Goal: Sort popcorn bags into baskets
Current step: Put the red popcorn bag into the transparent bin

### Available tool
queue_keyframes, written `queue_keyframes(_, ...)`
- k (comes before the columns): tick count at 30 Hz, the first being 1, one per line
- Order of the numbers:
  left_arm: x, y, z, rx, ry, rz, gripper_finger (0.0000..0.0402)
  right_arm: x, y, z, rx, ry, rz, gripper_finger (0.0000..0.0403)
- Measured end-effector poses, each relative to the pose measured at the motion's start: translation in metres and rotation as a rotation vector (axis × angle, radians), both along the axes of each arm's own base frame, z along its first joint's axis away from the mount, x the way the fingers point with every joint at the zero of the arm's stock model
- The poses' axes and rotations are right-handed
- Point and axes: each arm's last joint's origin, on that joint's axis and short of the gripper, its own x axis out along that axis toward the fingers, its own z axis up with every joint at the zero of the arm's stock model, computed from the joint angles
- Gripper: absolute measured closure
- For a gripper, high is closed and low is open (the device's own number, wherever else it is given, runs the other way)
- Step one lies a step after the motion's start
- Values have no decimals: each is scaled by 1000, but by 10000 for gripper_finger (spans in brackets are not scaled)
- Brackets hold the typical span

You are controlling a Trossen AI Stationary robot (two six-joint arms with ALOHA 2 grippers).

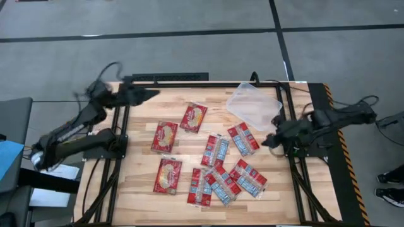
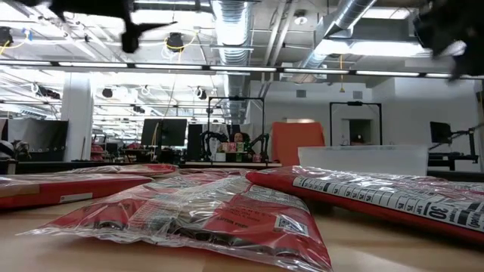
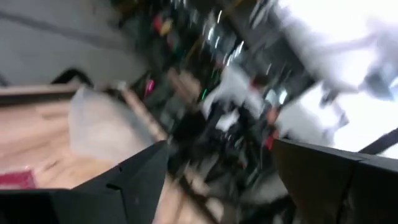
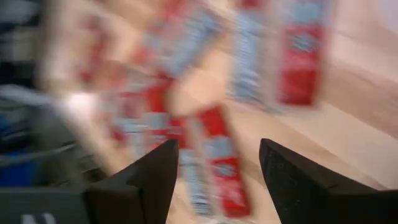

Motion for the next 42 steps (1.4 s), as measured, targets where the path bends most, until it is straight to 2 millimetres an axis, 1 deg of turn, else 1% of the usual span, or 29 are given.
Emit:
queue_keyframes(1,10,5,-1,19,51,-32,114,3,4,-6,-4,66,-24,150)
queue_keyframes(3,29,14,-8,33,145,-107,109,12,15,-16,-10,138,-51,149)
queue_keyframes(5,48,20,-15,28,193,-194,109,18,28,-26,-14,196,-25,149)
queue_keyframes(7,64,23,-25,16,232,-285,109,27,44,-33,-16,209,25,149)
queue_keyframes(9,78,26,-41,-27,284,-357,109,34,60,-40,-19,200,87,148)
queue_keyframes(13,97,29,-63,-58,348,-430,109,44,85,-58,-68,236,167,148)
queue_keyframes(16,107,30,-78,-82,390,-453,109,50,94,-72,-104,285,198,148)
queue_keyframes(18,111,30,-84,-93,404,-477,109,56,99,-79,-123,288,233,148)
queue_keyframes(22,115,29,-91,-103,421,-506,109,70,102,-97,-97,258,303,148)
queue_keyframes(27,116,28,-90,-91,419,-511,109,78,92,-126,-56,302,356,148)
queue_keyframes(32,116,27,-90,-99,418,-513,109,83,84,-129,-55,299,390,148)
queue_keyframes(38,116,26,-90,-98,421,-507,109,81,78,-117,-69,236,375,148)
queue_keyframes(42,117,26,-90,-83,425,-495,109,78,77,-125,-77,271,395,148)
